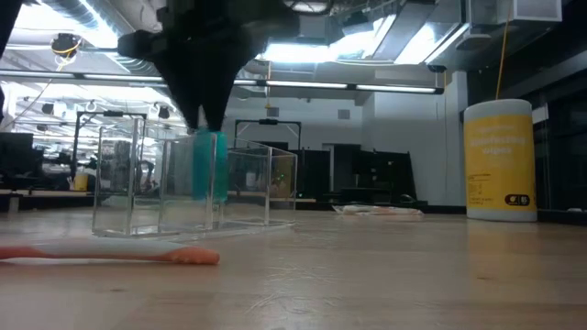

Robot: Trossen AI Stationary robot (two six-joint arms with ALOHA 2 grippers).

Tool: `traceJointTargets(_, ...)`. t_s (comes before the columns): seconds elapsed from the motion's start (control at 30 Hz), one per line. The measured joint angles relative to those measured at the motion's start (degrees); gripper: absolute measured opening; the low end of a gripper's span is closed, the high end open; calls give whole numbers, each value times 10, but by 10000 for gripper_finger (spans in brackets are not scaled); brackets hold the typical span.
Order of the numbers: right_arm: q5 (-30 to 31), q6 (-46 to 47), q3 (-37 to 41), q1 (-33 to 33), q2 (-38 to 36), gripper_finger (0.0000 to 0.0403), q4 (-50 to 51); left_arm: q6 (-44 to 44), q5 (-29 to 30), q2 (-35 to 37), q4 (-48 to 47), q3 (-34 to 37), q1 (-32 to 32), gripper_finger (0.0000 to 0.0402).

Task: Pick & Place toothbrushing station
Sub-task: Put the top mouthwash into the transparent organizer

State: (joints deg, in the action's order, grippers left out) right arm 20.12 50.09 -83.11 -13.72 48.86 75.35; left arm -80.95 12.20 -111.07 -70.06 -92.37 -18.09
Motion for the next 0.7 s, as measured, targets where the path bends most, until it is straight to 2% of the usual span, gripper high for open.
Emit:
traceJointTargets(0.27, 0, 0, 0, 0, 0, 240, 0, -17, -17, 0, 43, 28, -10, 87)
traceJointTargets(0.7, 0, 1, 0, 0, 0, 240, -4, -6, -10, 0, 41, 28, -6, 87)
